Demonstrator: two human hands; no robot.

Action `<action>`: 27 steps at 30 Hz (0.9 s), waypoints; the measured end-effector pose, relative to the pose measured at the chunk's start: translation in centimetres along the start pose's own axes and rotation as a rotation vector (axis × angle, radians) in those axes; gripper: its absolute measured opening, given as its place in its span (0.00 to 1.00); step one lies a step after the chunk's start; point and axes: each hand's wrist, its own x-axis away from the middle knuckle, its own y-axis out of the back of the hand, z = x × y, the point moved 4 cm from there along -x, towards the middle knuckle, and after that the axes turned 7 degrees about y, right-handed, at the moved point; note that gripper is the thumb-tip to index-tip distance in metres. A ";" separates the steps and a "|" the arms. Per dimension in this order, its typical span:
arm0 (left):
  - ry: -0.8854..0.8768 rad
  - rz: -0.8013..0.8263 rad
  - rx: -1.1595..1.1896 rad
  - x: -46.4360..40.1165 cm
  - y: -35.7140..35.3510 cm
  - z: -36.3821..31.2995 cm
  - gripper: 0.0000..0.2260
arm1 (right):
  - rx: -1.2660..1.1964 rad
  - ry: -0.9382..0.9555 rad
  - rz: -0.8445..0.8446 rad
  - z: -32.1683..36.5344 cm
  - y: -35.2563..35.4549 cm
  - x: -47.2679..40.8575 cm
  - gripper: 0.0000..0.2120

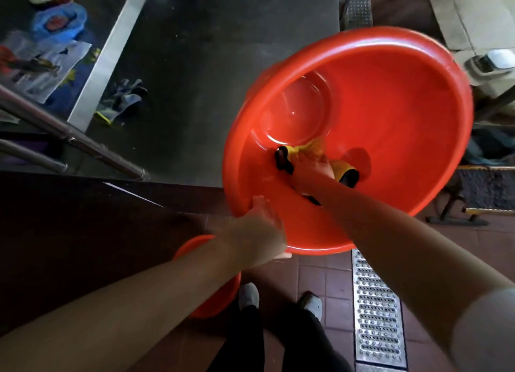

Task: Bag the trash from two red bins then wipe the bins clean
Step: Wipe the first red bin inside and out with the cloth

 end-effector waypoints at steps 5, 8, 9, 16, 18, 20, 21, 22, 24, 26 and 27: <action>-0.027 0.057 0.006 0.1 -0.4 0.0 0.11 | -0.141 0.077 0.000 0.9 0.1 4.3 0.26; -0.062 0.027 0.003 -0.1 0.0 0.3 0.20 | -0.168 0.177 0.011 1.2 0.2 10.1 0.26; -0.087 0.033 -0.007 -0.2 0.1 0.4 0.24 | -0.174 0.208 0.009 1.3 0.3 12.1 0.27; -0.193 0.122 0.099 -0.5 1.2 1.7 0.20 | 0.068 0.365 0.071 0.3 1.0 18.5 0.52; -0.185 0.116 0.109 -0.4 1.4 2.4 0.22 | 0.117 0.389 0.023 0.0 1.7 18.6 0.50; -0.171 0.114 0.110 0.1 1.3 3.7 0.27 | 0.169 0.439 -0.032 -0.5 2.4 18.7 0.46; -0.165 0.111 0.100 0.4 1.3 4.4 0.28 | 0.216 0.468 -0.044 -0.9 2.7 18.9 0.45; -0.163 0.106 0.089 0.8 1.3 5.2 0.28 | 0.279 0.490 -0.048 -1.2 2.9 19.1 0.44; -0.164 0.114 0.069 1.4 1.4 6.2 0.27 | 0.395 0.521 -0.069 -1.4 3.5 19.4 0.46; -0.131 0.157 0.064 1.6 1.4 6.9 0.27 | 0.442 0.571 -0.139 -0.9 3.7 19.5 0.45; -0.097 0.173 0.062 1.6 1.4 7.1 0.27 | 0.459 0.607 -0.183 -0.5 3.6 19.4 0.44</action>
